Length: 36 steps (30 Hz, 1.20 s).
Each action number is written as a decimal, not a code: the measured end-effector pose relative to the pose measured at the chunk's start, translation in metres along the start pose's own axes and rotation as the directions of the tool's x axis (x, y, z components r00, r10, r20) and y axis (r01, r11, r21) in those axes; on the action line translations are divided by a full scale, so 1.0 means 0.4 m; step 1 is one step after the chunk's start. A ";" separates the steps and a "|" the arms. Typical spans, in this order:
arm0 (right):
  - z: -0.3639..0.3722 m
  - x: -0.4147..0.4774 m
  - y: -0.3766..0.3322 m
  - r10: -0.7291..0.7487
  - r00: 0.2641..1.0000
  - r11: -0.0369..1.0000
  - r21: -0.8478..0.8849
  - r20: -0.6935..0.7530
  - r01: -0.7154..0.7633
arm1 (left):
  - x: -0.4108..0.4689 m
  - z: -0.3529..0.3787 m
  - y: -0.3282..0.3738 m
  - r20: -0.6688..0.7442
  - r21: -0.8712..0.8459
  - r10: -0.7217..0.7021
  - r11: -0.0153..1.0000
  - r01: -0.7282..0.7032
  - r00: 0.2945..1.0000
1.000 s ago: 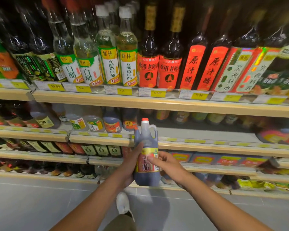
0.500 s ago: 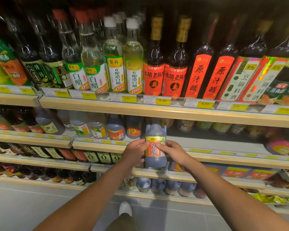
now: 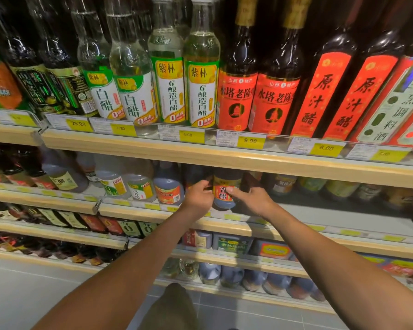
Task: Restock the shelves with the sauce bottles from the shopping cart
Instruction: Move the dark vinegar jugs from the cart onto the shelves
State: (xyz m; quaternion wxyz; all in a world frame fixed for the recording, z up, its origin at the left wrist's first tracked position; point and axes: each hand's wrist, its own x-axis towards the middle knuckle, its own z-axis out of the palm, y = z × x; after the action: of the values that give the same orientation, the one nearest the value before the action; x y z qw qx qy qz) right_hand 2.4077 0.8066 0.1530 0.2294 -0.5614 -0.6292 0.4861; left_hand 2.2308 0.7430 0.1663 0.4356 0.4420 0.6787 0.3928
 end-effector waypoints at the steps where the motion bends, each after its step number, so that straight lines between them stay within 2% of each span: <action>1: 0.008 0.006 0.009 -0.022 1.000 1.000 -0.009 -0.002 0.022 | 0.011 0.002 -0.028 0.008 0.012 0.018 1.000 -0.018 1.000; 4: 0.027 0.030 0.046 -0.053 0.999 0.998 -0.043 0.012 0.053 | 0.053 0.006 -0.116 0.063 0.008 0.035 0.999 -0.036 0.997; 9: 0.038 0.033 0.072 -0.073 0.997 0.997 -0.027 0.028 0.074 | 0.000 0.005 -0.078 0.126 -0.009 0.041 0.999 -0.040 0.991; 14: 0.032 0.029 0.063 -0.068 0.997 0.998 -0.016 0.043 0.068 | -0.014 0.004 -0.054 0.126 -0.001 -0.051 0.999 0.052 0.991; 23: -0.056 -0.102 -0.010 -0.128 0.991 0.991 0.043 0.034 0.126 | -0.053 -0.029 -0.029 0.149 0.051 -0.079 0.996 0.073 0.986; 29: -0.054 -0.187 -0.007 -0.051 0.999 0.999 0.015 -0.016 0.052 | -0.158 -0.049 0.003 0.127 0.070 -0.070 0.996 0.062 0.989; 32: -0.018 -0.230 -0.015 -0.104 0.995 0.995 0.007 -0.004 0.104 | -0.203 -0.070 0.020 0.101 0.035 0.000 0.999 -0.004 0.995; 36: 0.038 -0.279 -0.056 -0.248 0.968 0.968 -0.030 0.047 0.250 | -0.271 -0.135 0.006 0.081 0.008 0.057 0.998 -0.058 0.995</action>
State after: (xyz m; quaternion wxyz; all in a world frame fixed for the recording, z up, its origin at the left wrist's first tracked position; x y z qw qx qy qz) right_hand 2.4139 0.6998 0.1948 0.2651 -0.4714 -0.7082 0.4538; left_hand 2.2057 0.6338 0.2118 0.4489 0.4792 0.6496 0.3833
